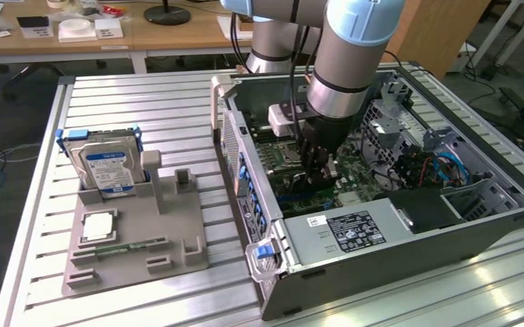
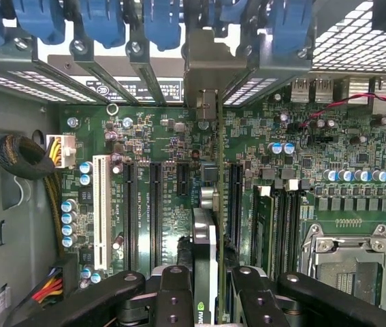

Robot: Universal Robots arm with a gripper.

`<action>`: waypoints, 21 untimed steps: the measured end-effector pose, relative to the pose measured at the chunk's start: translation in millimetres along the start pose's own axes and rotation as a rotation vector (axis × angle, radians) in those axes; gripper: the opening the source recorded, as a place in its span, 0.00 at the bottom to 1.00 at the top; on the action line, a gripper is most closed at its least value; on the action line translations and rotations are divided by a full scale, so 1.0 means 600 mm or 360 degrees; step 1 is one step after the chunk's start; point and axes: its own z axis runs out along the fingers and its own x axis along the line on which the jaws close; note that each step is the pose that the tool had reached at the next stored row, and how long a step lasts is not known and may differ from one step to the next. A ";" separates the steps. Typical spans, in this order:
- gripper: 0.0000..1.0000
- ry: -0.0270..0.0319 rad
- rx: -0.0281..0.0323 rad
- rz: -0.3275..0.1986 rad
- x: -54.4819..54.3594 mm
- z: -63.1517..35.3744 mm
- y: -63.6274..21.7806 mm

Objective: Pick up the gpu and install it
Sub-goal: 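Insert the gpu into the slot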

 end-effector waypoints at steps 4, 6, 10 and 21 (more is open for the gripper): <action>0.27 0.00000 0.00000 0.0000 0.000 0.000 0.000; 0.27 0.00000 0.00001 0.0000 0.000 0.000 0.000; 0.27 -0.00002 0.00015 0.0000 0.000 0.000 0.000; 0.27 -0.00001 0.00099 -0.0002 0.000 0.000 0.000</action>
